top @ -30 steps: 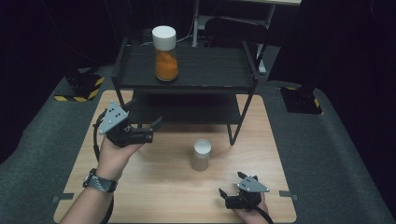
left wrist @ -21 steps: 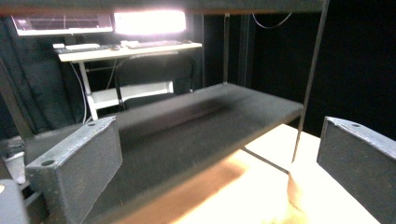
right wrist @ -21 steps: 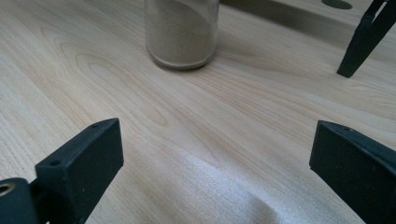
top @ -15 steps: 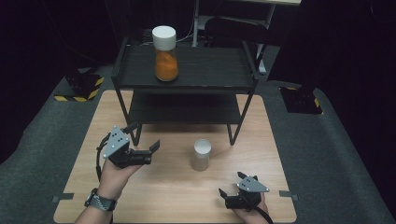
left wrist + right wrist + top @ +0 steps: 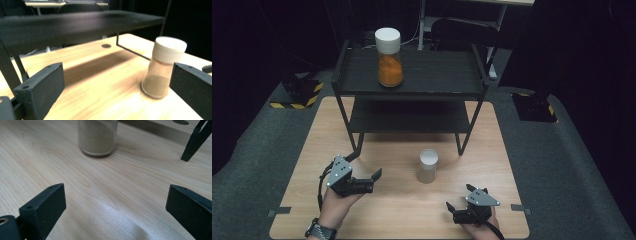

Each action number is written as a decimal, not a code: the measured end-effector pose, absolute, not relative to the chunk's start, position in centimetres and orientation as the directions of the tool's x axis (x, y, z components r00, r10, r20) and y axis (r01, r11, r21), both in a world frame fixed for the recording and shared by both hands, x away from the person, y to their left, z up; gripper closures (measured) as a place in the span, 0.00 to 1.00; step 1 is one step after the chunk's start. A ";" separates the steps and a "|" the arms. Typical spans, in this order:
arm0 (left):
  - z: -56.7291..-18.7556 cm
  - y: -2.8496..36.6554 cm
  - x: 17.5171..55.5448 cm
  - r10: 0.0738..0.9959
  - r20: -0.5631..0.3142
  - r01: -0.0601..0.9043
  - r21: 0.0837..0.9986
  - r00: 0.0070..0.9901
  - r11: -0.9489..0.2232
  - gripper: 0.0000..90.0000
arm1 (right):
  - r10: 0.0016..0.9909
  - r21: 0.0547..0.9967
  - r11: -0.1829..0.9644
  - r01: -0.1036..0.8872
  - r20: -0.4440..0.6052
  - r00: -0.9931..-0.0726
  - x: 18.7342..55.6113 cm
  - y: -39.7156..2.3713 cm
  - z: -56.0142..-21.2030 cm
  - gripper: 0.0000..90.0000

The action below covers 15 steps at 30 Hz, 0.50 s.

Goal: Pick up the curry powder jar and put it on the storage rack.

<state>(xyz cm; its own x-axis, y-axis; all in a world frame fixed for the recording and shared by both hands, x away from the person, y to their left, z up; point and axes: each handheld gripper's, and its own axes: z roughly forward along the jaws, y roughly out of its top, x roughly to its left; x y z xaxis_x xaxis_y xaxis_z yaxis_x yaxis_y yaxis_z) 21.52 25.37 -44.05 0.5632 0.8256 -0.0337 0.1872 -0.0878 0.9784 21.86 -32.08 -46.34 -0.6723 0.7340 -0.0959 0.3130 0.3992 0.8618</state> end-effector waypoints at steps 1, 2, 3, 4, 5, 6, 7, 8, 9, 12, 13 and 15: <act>-44.4 25.3 21.4 0.827 -0.035 0.196 0.976 0.561 -0.091 0.00 | 0.734 0.862 0.399 0.313 -0.096 -0.672 21.9 -32.1 -46.3 0.03; -44.6 25.3 21.3 0.828 -0.032 0.201 0.975 0.560 -0.098 0.00 | 0.734 0.862 0.399 0.313 -0.096 -0.672 21.9 -32.1 -46.3 0.03; -44.8 25.3 21.2 0.829 -0.030 0.205 0.973 0.559 -0.103 0.00 | 0.734 0.862 0.400 0.313 -0.096 -0.672 21.9 -32.1 -46.3 0.03; -45.0 25.3 21.1 0.830 -0.030 0.209 0.972 0.557 -0.105 0.00 | 0.734 0.862 0.400 0.313 -0.097 -0.672 21.8 -32.1 -46.3 0.03; -45.3 25.3 21.1 0.830 -0.033 0.215 0.971 0.557 -0.106 0.00 | 0.734 0.861 0.400 0.313 -0.097 -0.672 21.8 -32.0 -46.3 0.03; -45.6 25.4 21.0 0.829 -0.042 0.227 0.968 0.558 -0.104 0.00 | 0.734 0.861 0.401 0.313 -0.097 -0.672 21.8 -32.0 -46.3 0.03; -45.9 25.4 20.9 0.828 -0.048 0.239 0.965 0.559 -0.105 0.00 | 0.734 0.861 0.401 0.313 -0.098 -0.672 21.8 -32.0 -46.3 0.03; -46.2 25.5 20.7 0.826 -0.051 0.247 0.963 0.561 -0.108 0.00 | 0.734 0.861 0.402 0.313 -0.098 -0.673 21.9 -32.0 -46.3 0.03; -46.4 25.5 20.6 0.826 -0.061 0.255 0.961 0.561 -0.103 0.00 | 0.734 0.861 0.401 0.313 -0.097 -0.672 21.9 -32.0 -46.3 0.03; -47.0 25.6 20.2 0.826 -0.066 0.267 0.958 0.560 -0.104 0.00 | 0.733 0.860 0.403 0.313 -0.098 -0.673 21.9 -32.0 -46.3 0.03; -47.1 25.6 20.1 0.826 -0.066 0.270 0.957 0.559 -0.106 0.00 | 0.733 0.860 0.404 0.313 -0.099 -0.673 21.9 -32.0 -46.3 0.03; -47.5 25.6 19.7 0.828 -0.060 0.279 0.953 0.558 -0.119 0.00 | 0.732 0.859 0.406 0.312 -0.101 -0.673 21.8 -32.0 -46.3 0.03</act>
<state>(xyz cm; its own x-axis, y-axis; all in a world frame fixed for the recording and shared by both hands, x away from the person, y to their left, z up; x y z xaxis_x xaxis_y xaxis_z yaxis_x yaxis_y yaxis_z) 19.74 25.64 -47.45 0.5576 0.8280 -0.0598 0.2790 -0.1190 0.9529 21.85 -31.98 -46.30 -0.6734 0.7323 -0.1013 0.3117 0.4055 0.8593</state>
